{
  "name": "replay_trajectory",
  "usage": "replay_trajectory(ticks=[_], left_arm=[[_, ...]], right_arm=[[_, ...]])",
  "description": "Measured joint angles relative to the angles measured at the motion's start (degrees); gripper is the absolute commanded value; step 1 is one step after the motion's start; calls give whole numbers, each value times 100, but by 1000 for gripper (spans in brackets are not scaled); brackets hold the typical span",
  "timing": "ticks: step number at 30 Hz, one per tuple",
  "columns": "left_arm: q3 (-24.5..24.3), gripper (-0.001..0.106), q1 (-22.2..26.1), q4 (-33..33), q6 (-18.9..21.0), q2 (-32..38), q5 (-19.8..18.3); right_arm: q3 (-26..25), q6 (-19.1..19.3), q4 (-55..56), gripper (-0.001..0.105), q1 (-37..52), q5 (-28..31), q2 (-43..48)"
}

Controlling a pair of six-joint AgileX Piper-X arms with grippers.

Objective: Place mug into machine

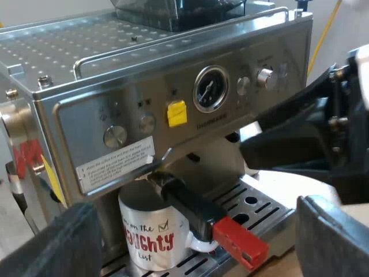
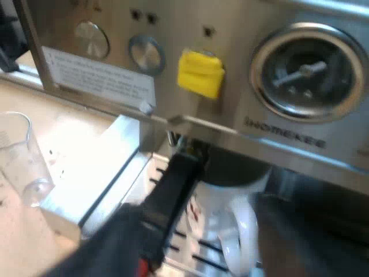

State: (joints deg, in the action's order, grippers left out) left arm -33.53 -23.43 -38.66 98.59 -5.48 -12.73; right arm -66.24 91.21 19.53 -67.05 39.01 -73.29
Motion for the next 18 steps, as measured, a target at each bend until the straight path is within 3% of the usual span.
replay_trajectory(ticks=[3,7,10,13,15,18], left_arm=[[-13,71,0,-12,19,0,0],[-251,71,0,-71,521,-153,0],[-699,71,0,-71,799,-533,15],[-1058,71,38,-71,848,-829,15],[-1562,71,251,-71,865,-1228,32],[-1906,71,629,-120,881,-1591,33]], right_arm=[[0,0,298,69,0,-21,231],[0,52,601,69,22,-65,600],[0,417,851,69,195,-481,1071],[0,468,1031,69,463,-734,1318],[0,487,1292,69,864,-893,1624],[0,487,1714,69,1484,-956,2056]])
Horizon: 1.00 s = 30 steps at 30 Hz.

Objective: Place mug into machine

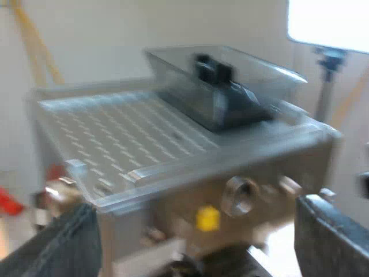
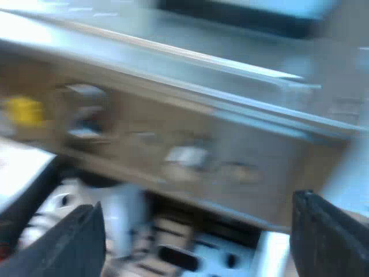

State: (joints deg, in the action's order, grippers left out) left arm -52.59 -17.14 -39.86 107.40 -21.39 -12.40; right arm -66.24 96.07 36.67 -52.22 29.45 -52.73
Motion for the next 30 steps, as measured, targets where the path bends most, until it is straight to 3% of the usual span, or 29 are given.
replay_trajectory(ticks=[4,8,15,21,27,30], left_arm=[[-309,71,861,-157,0,-534,-143],[-310,71,1318,-249,0,-744,-216],[-336,71,1378,-483,-300,-679,-175],[-375,71,1378,-999,-320,-476,299],[-375,71,1378,-1264,-367,210,943],[-375,71,1378,-1575,-450,560,1075]], right_arm=[[0,6,575,69,1052,-360,484],[0,66,991,69,1915,-846,751],[0,521,1309,69,3615,-1748,990],[0,974,1688,69,5254,-2177,1416],[0,1017,2032,69,5362,-2292,2092],[0,997,2184,69,5362,-2290,2564]])
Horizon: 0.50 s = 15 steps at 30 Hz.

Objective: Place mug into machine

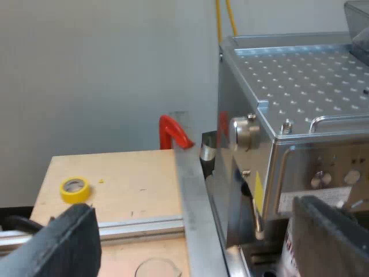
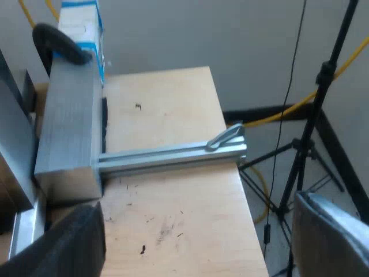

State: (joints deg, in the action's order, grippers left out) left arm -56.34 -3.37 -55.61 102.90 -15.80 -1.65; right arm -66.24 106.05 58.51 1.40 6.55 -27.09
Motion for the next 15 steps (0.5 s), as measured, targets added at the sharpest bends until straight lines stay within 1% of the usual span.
replay_trajectory(ticks=[1,4,7,9,12,15], left_arm=[[0,71,0,-38,0,77,6],[-12,71,0,-426,1,439,47],[-11,71,0,-807,1,861,244],[-11,71,0,-1004,1,1203,322],[-11,71,0,-1179,1,1585,347],[-49,71,0,-1241,1,1682,347]], right_arm=[[0,-1,56,69,0,0,90],[-6,-23,297,69,0,-6,510],[-6,-72,525,69,0,-6,942],[-6,-196,678,69,0,-6,1226],[-6,-405,1120,69,0,-27,1748],[-14,-442,1483,69,0,-27,2119]])
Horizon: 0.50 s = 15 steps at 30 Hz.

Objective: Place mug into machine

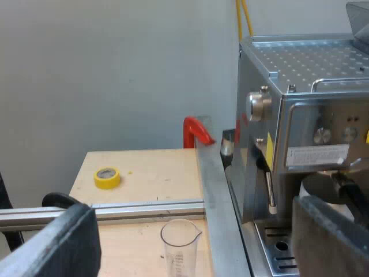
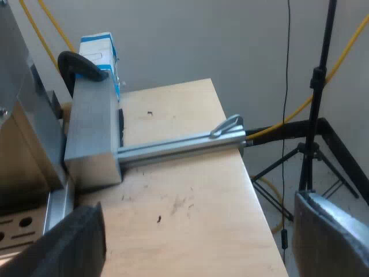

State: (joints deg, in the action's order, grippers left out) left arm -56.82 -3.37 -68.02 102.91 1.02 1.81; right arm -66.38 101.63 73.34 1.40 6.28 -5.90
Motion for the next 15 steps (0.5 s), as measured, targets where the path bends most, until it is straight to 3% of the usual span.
replay_trajectory(ticks=[9,15], left_arm=[[-111,71,0,-931,0,-3,-43],[35,71,0,-924,0,-3,-61]], right_arm=[[0,-2,316,69,0,0,654],[83,-2,289,69,0,41,653]])
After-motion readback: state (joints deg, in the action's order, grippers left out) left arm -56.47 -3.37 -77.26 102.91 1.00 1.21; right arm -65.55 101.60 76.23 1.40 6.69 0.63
